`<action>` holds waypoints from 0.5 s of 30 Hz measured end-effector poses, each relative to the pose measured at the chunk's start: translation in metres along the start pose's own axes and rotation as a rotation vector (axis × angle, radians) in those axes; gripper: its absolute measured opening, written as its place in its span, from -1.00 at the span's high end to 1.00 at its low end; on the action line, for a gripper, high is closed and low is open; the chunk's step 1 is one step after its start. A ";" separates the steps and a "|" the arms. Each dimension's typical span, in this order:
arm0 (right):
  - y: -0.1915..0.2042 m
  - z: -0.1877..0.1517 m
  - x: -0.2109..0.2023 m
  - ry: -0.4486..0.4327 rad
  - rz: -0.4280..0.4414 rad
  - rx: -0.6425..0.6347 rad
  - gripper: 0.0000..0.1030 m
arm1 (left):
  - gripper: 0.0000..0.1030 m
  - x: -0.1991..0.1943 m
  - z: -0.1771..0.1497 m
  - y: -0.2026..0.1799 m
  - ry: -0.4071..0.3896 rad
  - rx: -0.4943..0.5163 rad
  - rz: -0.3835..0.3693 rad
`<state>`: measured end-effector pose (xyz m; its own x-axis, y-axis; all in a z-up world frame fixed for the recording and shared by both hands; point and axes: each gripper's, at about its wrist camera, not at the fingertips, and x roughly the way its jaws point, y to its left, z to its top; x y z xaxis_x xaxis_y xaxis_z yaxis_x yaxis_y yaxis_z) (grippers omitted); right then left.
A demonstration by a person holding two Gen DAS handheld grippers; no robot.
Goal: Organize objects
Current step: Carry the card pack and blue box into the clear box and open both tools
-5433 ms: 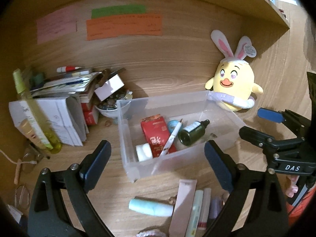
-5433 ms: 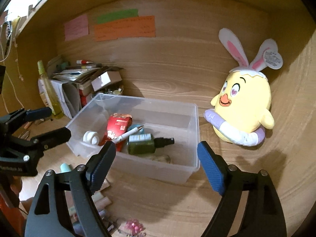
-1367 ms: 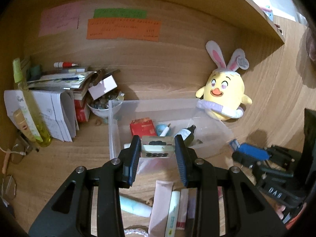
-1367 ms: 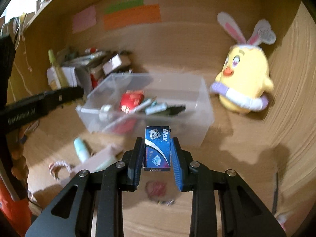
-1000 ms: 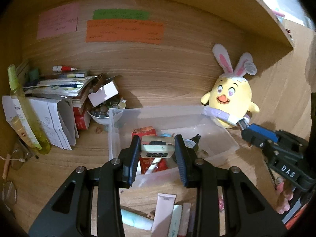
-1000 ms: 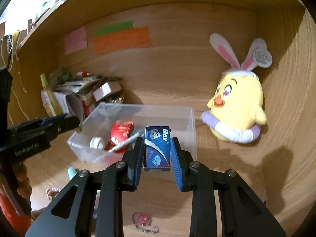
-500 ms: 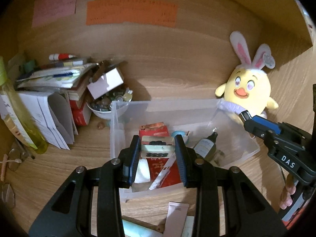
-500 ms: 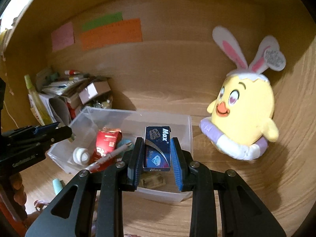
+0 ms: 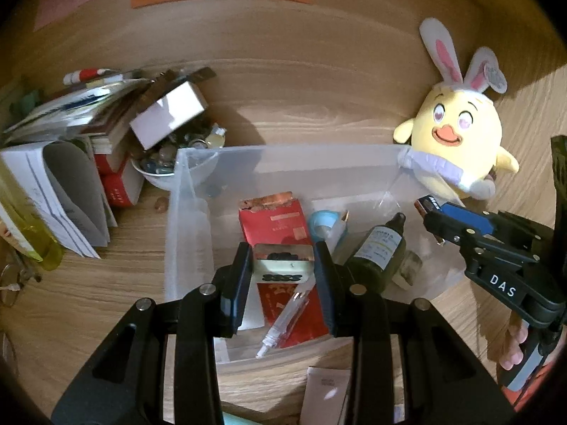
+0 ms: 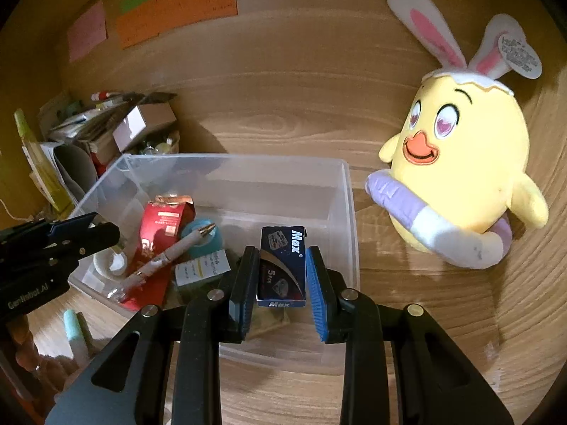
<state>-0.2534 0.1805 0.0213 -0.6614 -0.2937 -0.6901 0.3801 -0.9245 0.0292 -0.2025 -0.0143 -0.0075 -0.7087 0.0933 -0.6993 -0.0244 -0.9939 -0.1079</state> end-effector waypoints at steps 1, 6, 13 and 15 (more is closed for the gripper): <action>0.001 0.000 0.002 0.005 -0.001 -0.003 0.52 | 0.33 0.000 0.000 -0.001 -0.004 0.007 0.006; 0.004 -0.003 0.008 0.021 -0.013 -0.022 0.52 | 0.33 0.000 0.000 -0.006 -0.001 0.020 -0.003; 0.007 -0.004 0.011 0.030 -0.012 -0.031 0.51 | 0.14 -0.002 0.001 -0.004 -0.006 0.014 -0.004; 0.008 -0.004 0.011 0.035 -0.014 -0.033 0.51 | -0.01 -0.007 0.000 -0.005 -0.024 0.019 0.004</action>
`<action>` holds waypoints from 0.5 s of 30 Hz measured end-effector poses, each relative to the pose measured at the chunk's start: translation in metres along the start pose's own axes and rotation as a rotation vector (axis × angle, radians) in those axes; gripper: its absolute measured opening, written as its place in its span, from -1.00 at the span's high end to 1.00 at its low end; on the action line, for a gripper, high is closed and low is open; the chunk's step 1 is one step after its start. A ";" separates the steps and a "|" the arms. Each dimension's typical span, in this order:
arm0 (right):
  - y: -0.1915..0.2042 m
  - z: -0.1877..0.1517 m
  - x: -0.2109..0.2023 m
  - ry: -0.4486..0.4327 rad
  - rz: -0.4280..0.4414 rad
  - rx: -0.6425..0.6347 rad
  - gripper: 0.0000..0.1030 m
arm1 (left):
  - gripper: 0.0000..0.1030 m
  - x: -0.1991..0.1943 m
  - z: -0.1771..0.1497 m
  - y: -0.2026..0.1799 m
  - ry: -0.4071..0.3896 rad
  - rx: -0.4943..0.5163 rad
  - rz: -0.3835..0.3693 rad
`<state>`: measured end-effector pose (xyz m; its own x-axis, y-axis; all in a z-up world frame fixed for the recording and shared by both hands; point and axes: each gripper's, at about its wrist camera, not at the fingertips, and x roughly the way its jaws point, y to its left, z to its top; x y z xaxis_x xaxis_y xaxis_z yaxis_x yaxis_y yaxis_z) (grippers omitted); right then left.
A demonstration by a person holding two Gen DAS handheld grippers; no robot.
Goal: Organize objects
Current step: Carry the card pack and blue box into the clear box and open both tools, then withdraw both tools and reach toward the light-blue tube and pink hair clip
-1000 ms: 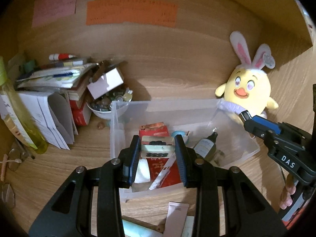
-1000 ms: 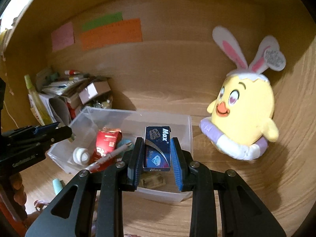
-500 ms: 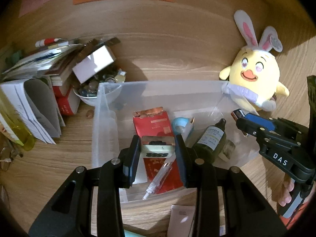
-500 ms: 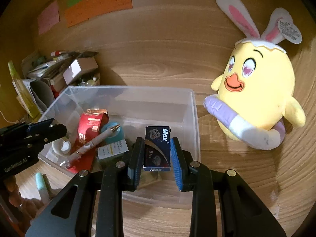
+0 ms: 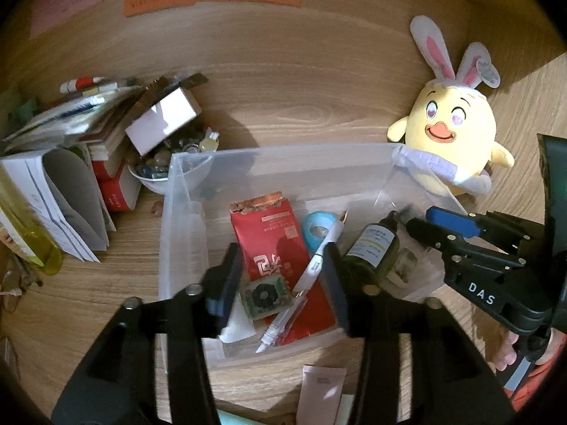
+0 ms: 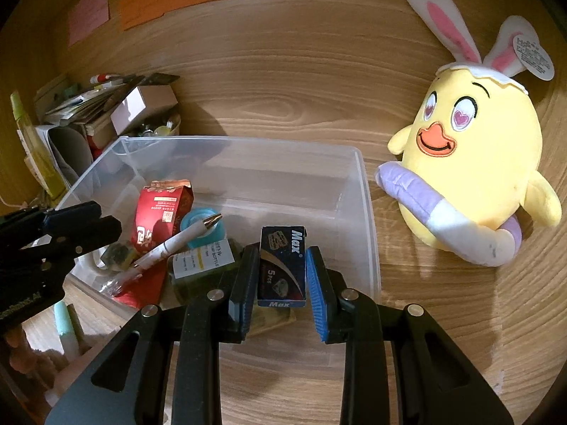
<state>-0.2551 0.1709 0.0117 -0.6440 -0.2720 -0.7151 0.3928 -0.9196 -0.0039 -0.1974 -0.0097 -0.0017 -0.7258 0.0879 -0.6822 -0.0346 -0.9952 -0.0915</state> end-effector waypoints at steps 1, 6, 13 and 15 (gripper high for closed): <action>0.000 0.000 -0.001 0.001 -0.002 -0.002 0.50 | -0.06 -0.004 0.000 -0.001 -0.010 0.005 0.004; 0.004 0.000 -0.007 -0.014 -0.006 -0.015 0.08 | -0.33 -0.021 0.001 -0.006 -0.046 0.022 0.009; 0.013 0.001 -0.034 -0.090 -0.022 -0.050 -0.39 | -0.78 -0.047 -0.004 -0.011 -0.091 0.043 0.025; 0.015 0.001 -0.042 -0.108 -0.020 -0.052 -0.40 | -0.83 -0.053 -0.005 -0.011 -0.095 0.041 0.016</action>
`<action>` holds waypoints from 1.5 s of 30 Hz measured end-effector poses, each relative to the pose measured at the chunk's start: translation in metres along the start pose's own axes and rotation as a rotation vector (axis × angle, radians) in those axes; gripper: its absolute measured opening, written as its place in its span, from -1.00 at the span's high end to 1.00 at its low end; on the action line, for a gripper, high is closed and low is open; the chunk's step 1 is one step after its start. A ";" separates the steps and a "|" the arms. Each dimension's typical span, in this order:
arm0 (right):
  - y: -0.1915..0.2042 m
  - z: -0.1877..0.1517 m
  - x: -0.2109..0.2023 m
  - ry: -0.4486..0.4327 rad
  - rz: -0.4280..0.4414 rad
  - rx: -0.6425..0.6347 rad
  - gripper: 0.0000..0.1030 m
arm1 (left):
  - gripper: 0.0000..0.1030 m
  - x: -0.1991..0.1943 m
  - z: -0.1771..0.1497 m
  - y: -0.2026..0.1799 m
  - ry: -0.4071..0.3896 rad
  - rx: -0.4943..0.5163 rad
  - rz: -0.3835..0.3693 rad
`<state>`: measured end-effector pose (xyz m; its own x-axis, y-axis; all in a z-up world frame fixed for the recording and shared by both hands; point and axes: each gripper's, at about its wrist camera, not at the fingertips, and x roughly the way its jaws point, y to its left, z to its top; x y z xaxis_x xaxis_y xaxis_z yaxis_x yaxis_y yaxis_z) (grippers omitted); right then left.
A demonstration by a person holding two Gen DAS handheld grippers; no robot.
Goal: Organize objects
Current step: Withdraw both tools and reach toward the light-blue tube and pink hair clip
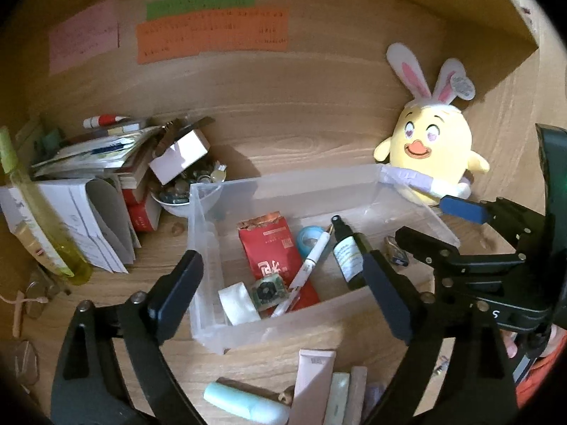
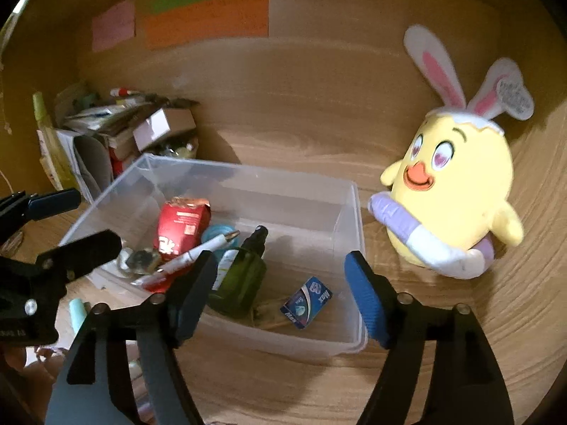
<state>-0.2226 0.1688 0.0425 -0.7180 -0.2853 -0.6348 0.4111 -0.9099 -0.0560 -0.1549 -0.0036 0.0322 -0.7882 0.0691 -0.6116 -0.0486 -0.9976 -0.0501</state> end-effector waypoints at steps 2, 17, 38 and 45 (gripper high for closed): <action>0.002 -0.001 -0.010 -0.012 0.005 -0.004 -0.41 | -0.84 -0.008 -0.001 0.003 -0.004 -0.009 -0.012; 0.009 -0.033 -0.065 -0.054 0.020 -0.018 -0.57 | -0.88 -0.040 -0.034 0.029 0.024 -0.019 0.047; 0.006 -0.112 -0.042 0.175 0.052 0.037 -0.57 | -0.87 -0.004 -0.095 0.046 0.298 -0.074 -0.008; 0.010 -0.118 -0.042 0.189 0.066 0.044 -0.57 | -0.28 0.004 -0.100 0.047 0.362 -0.118 -0.064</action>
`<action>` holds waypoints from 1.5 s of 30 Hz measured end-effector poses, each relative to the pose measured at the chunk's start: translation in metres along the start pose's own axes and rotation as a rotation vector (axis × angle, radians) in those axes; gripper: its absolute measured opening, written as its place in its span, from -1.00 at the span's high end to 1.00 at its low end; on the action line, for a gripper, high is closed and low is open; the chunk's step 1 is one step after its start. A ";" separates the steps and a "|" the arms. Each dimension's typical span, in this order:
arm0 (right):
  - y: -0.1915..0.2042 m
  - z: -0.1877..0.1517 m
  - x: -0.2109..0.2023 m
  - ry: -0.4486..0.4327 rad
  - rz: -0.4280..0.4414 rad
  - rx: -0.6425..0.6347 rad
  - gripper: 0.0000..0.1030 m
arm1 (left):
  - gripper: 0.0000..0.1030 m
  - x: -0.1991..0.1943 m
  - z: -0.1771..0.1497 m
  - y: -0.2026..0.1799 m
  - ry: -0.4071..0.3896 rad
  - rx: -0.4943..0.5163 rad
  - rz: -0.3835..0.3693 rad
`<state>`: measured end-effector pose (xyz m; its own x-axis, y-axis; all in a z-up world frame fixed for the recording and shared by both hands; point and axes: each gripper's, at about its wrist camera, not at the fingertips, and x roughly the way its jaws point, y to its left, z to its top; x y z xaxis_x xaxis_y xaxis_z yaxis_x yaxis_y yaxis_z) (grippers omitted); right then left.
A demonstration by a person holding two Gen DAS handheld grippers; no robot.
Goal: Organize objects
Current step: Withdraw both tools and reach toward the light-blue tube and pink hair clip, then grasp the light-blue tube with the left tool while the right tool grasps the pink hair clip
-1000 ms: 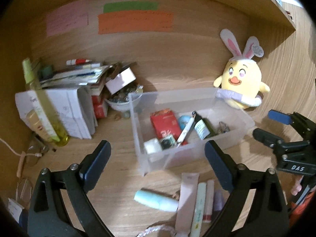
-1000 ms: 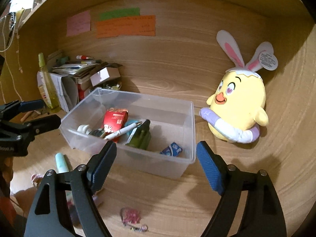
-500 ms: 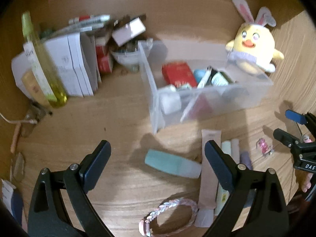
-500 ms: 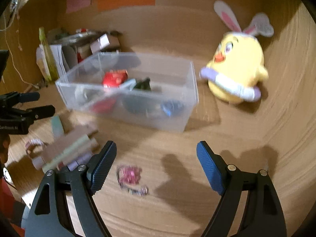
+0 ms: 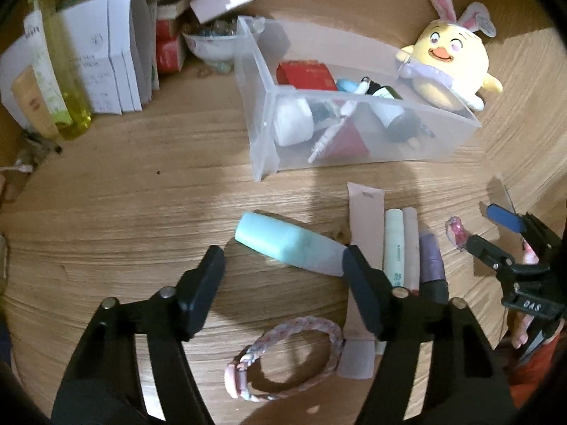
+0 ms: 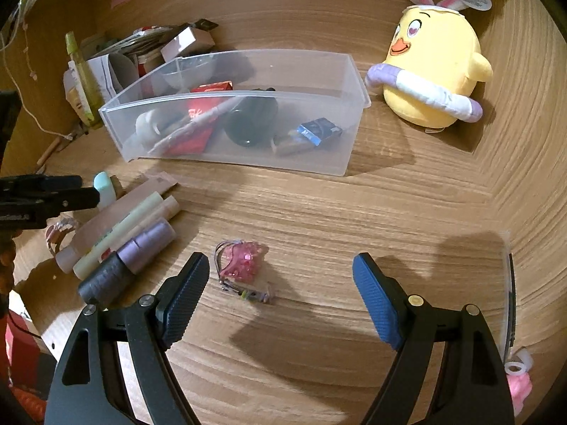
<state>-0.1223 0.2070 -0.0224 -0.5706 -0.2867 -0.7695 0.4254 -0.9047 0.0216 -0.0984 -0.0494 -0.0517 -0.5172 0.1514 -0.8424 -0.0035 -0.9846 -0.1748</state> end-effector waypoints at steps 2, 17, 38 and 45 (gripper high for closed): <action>0.002 0.000 0.000 -0.003 0.001 -0.005 -0.57 | -0.24 0.003 0.003 0.000 -0.002 -0.014 -0.010; 0.010 -0.006 0.000 0.001 -0.006 -0.053 -0.41 | 0.16 0.013 0.017 -0.010 -0.027 0.052 0.026; 0.020 0.003 0.014 0.035 0.016 -0.091 0.51 | 0.26 0.005 0.003 0.010 -0.030 0.083 0.106; 0.015 0.005 0.013 0.014 0.012 -0.050 0.56 | 0.53 0.003 -0.003 0.008 -0.061 0.113 0.120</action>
<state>-0.1263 0.1879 -0.0289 -0.5557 -0.2923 -0.7783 0.4670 -0.8842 -0.0014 -0.0980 -0.0562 -0.0571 -0.5710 0.0304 -0.8204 -0.0331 -0.9994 -0.0140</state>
